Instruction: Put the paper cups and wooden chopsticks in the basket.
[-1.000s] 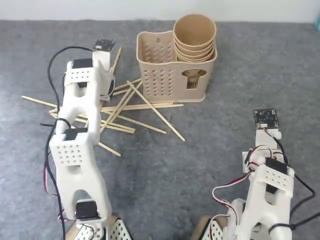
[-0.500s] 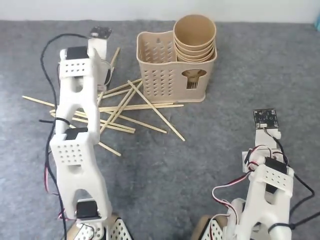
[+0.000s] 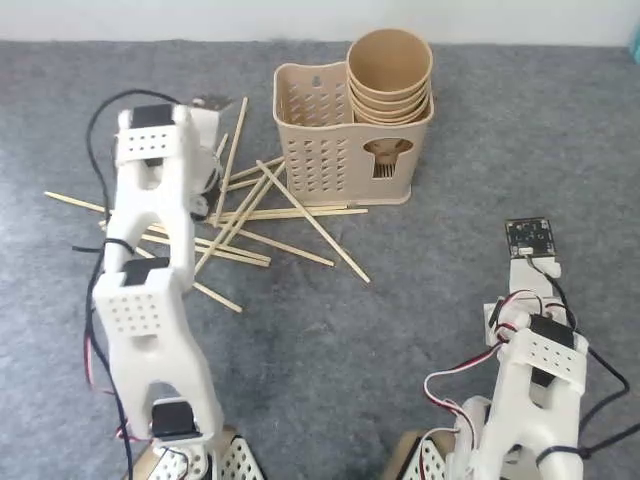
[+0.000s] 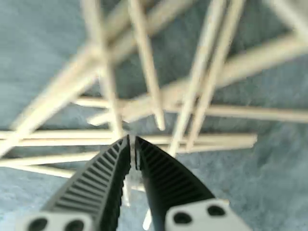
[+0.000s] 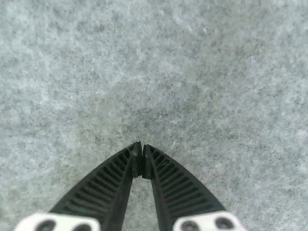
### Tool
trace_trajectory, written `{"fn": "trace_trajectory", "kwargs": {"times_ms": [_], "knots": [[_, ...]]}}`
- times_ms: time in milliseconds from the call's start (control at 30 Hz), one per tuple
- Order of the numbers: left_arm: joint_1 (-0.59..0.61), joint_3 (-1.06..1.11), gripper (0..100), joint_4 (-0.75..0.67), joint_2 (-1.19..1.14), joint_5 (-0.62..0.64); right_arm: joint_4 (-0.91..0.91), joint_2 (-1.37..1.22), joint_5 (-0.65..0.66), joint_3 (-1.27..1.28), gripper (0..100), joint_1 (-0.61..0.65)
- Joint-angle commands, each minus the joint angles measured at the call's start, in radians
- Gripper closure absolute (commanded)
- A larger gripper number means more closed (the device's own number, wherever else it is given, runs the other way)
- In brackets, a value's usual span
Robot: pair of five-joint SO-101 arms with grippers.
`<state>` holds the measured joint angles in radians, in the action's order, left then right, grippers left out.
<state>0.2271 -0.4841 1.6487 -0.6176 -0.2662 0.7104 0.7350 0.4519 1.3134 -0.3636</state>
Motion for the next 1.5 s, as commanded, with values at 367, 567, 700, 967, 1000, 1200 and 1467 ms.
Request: {"fn": "trace_trajectory", "kwargs": {"times_ms": [367, 567, 700, 967, 1000, 1200, 1467], "knots": [[-0.164, -0.01, 82, -0.397, 0.098, 0.15, 0.008, 0.03, 0.018, -0.008, 99.1, 0.007], [-0.157, -0.097, 82, -0.503, -0.066, 0.101, 0.01, 0.03, 0.018, -0.008, 99.1, 0.005], [-0.153, -0.236, 82, -0.499, -0.201, 0.1, 0.01, 0.03, 0.018, -0.008, 99.1, 0.005], [-0.11, -0.518, 82, -0.46, -0.413, 0.101, 0.01, 0.03, 0.018, -0.008, 99.1, 0.005], [-0.109, -0.558, 82, -0.437, -0.428, 0.101, 0.01, 0.03, 0.018, -0.008, 99.1, 0.005], [-0.092, -0.769, 82, -0.33, -0.516, 0.095, 0.008, 0.03, 0.018, -0.008, 99.1, 0.007], [-0.101, -0.796, 82, -0.328, -0.629, 0.038, 0.008, 0.03, 0.018, -0.008, 99.1, 0.005]]}}
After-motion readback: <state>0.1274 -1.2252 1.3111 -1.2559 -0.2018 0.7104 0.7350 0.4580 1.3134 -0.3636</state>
